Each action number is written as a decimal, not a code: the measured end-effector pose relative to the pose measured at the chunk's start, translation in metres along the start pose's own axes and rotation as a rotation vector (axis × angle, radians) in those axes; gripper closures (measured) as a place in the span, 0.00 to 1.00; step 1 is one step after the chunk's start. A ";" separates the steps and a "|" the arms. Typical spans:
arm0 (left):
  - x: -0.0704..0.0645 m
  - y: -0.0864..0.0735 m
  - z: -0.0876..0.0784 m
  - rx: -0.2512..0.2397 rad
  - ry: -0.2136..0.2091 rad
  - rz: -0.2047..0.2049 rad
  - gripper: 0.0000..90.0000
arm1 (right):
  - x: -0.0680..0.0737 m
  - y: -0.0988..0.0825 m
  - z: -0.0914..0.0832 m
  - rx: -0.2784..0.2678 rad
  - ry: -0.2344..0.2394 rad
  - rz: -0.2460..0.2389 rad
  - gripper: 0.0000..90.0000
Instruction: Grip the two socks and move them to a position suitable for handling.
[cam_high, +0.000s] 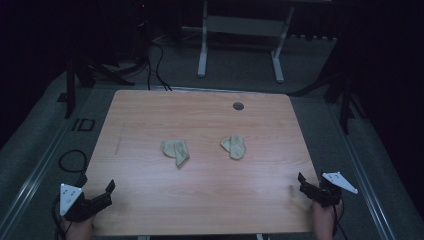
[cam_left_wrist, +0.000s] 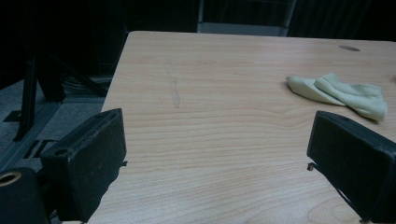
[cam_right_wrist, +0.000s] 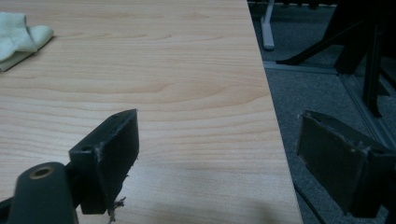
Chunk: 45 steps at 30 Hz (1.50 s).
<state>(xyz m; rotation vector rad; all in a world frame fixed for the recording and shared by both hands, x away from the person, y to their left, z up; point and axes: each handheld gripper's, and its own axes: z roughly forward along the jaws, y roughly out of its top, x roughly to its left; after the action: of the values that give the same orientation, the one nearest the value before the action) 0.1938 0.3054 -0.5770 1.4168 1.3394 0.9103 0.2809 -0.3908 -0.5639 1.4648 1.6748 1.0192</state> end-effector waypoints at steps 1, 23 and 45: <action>0.000 0.000 0.000 -0.002 -0.001 -0.003 0.05 | 0.000 0.000 0.000 0.004 0.005 0.002 0.15; -0.013 0.007 0.005 -0.011 -0.060 -0.006 0.05 | 0.021 0.013 0.008 0.134 0.189 -0.078 0.16; -0.026 0.009 0.007 0.109 -0.126 0.006 0.04 | 0.104 0.059 0.057 0.190 0.374 -0.164 0.15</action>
<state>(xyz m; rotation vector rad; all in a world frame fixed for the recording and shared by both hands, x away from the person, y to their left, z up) 0.1999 0.2788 -0.5679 1.5359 1.3071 0.7485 0.3435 -0.2771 -0.5378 1.2797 2.1708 1.1173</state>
